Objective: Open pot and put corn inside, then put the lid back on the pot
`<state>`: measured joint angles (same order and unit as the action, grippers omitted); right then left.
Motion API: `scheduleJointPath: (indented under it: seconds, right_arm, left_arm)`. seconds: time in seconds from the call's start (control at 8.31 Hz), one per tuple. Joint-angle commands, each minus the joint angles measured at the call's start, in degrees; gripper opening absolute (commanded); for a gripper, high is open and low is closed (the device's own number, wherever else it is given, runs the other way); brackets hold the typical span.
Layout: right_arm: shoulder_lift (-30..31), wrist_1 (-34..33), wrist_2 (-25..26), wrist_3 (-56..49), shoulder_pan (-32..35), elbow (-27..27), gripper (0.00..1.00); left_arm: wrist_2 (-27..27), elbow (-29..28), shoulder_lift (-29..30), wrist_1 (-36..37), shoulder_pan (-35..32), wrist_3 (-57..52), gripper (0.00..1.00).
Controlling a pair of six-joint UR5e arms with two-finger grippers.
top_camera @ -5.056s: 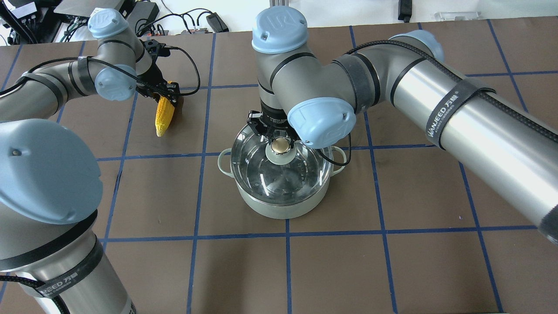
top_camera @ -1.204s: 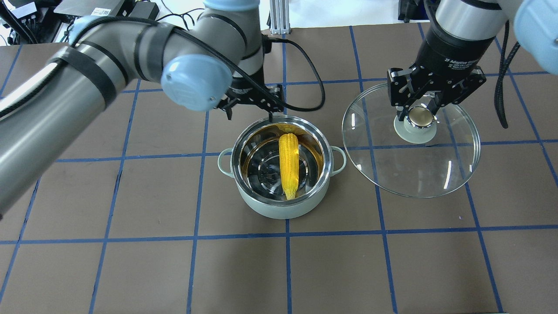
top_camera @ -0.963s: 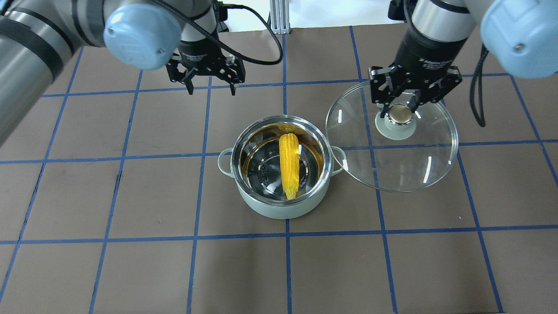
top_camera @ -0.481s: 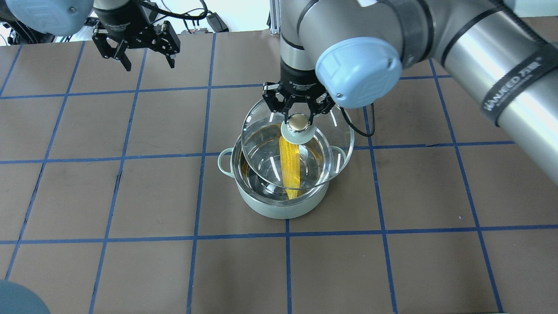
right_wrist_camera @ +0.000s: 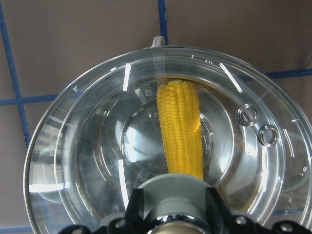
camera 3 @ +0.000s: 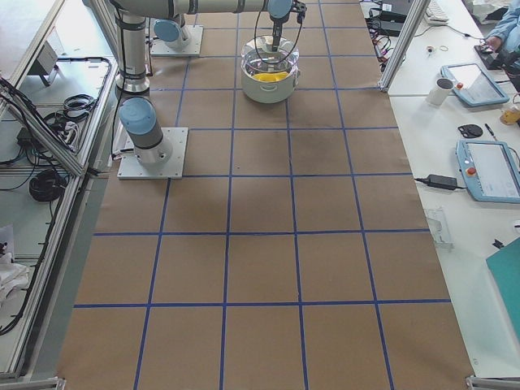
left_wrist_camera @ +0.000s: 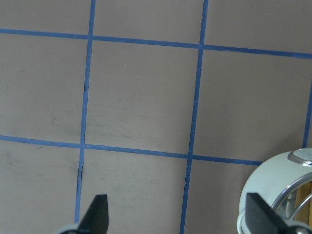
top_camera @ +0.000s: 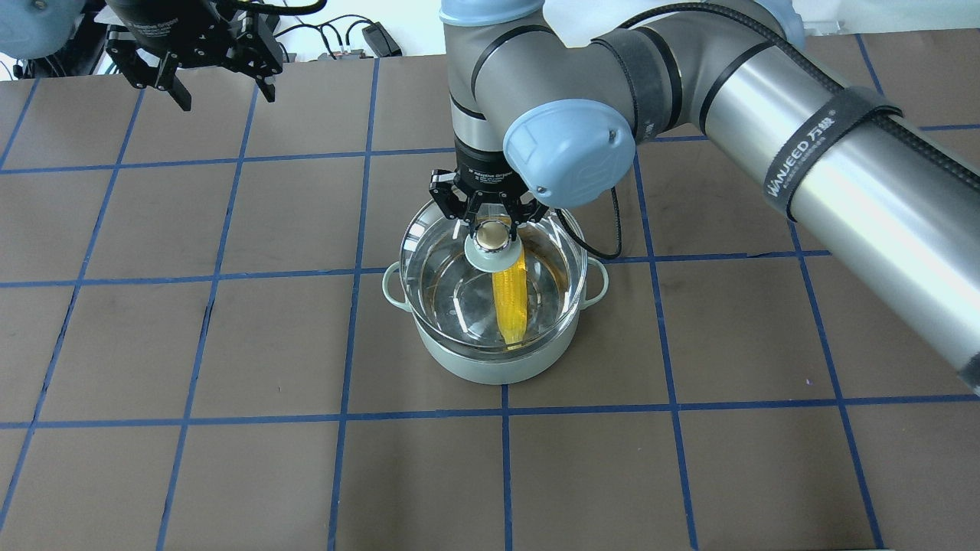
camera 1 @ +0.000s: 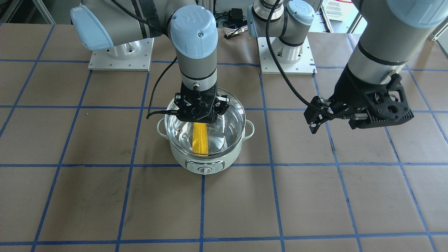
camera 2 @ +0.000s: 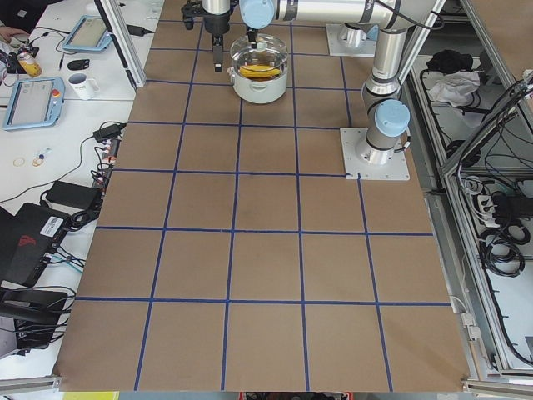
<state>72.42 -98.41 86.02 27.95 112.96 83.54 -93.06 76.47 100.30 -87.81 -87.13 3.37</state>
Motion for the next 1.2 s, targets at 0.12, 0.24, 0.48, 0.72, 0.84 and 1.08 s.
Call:
scheduleJointPath:
  seconds: [0.12, 0.24, 0.48, 0.72, 0.84, 1.08]
  right_arm:
    - [-0.79, -0.99, -0.15, -0.7, 0.25, 1.53, 0.35]
    - [-0.97, -2.04, -0.24, -0.7, 0.25, 2.84, 0.35]
    - [-1.14, -5.47, -0.15, -0.61, 0.25, 5.22, 0.35]
    - [-1.23, -6.53, -0.15, -0.61, 0.25, 5.23, 0.35]
    - [-1.23, -6.53, -0.15, -0.53, 0.25, 5.23, 0.36]
    - [-1.23, -6.53, -0.15, -0.53, 0.25, 5.23, 0.38]
  left_arm:
    - [0.42, 4.37, -3.26, -1.75, -0.67, 0.24, 1.0]
    - [0.43, 5.52, -3.35, -1.14, -0.76, 0.32, 1.0]
    - [0.51, 5.62, -4.4, -1.48, -0.76, 0.32, 1.0]
    - [1.38, 5.62, -4.85, -1.49, -0.76, 0.32, 1.0]
    - [1.31, 5.53, -4.93, -1.4, -0.76, 0.15, 1.0]
    - [1.04, 5.62, -5.02, -1.22, -0.85, -0.38, 1.0]
